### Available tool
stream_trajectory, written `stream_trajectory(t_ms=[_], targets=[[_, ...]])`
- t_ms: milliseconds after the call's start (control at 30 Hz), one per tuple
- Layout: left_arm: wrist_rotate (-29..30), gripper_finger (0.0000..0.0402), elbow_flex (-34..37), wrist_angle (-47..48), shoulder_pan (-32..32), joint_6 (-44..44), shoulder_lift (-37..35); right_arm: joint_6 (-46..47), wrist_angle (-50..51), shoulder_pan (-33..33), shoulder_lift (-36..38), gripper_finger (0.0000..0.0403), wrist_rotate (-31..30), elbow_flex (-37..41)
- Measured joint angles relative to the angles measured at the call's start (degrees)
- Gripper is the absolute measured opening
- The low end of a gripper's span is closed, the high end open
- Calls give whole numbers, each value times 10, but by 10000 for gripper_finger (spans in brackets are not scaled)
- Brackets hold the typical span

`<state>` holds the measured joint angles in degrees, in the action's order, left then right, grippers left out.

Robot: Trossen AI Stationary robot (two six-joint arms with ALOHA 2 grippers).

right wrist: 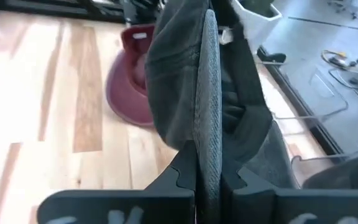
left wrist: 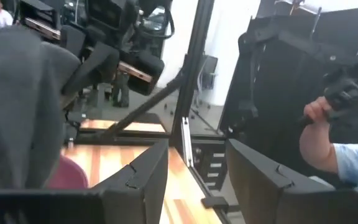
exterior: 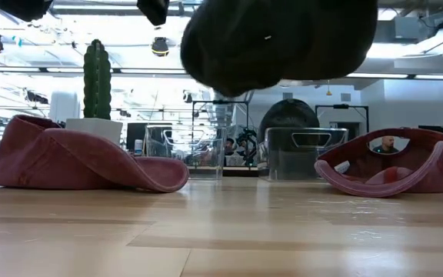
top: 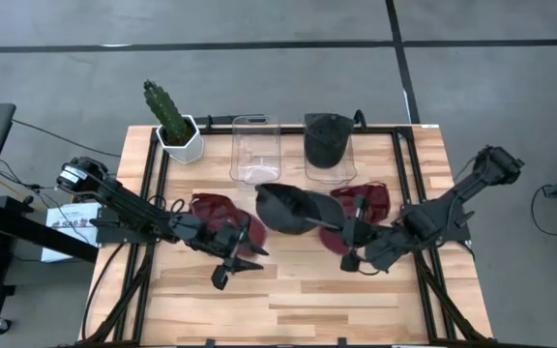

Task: Pick & Place hat
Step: Put the black cap into the transparent bin

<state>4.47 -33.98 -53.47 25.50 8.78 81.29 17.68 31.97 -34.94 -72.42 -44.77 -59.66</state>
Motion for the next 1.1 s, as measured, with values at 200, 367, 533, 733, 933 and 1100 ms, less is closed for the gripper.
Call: stream_trajectory(t_ms=[200, 367, 533, 733, 933, 1100], targets=[[20, 158, 0, 11, -11, -55, -38, -2, 0, -19, 17, 1, -2, 0], [109, 158, 0, 62, -29, -55, -65, -12, -3, -26, 21, 1, -2, 0], [184, 158, 0, 97, -62, -54, -62, -18, -11, -29, 21, 1, -2, 0], [237, 158, 0, 97, -102, -54, -65, -17, -11, -29, 19, 1, -2, 0], [279, 158, 0, 97, -142, -55, -52, -17, -12, -29, 19, 1, 7, 0], [286, 158, -2, 95, -173, -49, -26, -23, -28, -29, 19, 1, 14, 0]])
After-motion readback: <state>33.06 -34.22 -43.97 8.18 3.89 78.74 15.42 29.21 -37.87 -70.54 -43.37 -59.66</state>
